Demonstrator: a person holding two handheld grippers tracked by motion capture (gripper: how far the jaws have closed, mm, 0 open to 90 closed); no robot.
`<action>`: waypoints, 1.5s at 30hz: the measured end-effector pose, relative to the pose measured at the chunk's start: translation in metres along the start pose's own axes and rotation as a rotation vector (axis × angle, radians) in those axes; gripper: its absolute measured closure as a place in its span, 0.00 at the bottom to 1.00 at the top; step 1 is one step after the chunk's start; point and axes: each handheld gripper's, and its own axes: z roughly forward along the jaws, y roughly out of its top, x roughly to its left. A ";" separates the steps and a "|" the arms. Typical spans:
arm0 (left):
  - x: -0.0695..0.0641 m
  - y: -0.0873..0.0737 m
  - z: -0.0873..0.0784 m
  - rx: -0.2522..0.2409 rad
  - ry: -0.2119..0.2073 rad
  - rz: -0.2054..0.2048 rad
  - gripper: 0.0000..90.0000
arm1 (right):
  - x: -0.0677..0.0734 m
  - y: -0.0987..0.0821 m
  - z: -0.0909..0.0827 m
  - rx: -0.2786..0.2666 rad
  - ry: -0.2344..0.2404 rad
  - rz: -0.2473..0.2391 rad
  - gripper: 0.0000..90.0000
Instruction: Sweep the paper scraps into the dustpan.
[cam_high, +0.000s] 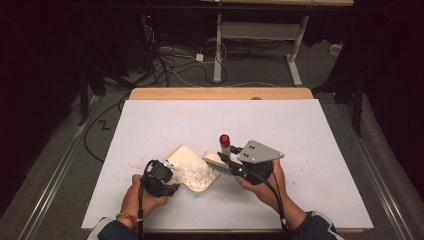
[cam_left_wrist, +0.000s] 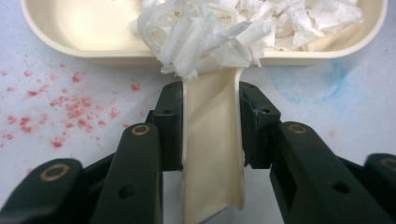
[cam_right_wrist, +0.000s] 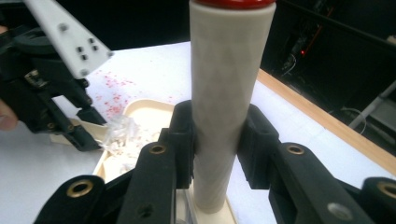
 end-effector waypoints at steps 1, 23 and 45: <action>0.000 0.000 0.000 -0.004 -0.003 -0.006 0.70 | 0.004 0.001 0.001 -0.003 0.002 -0.010 0.78; 0.012 0.014 0.007 -0.021 0.004 -0.040 0.70 | -0.024 0.002 -0.017 -0.067 -0.073 0.092 0.78; 0.030 0.016 0.006 -0.066 0.052 -0.130 0.70 | -0.071 -0.031 -0.093 -0.015 -0.076 0.146 0.78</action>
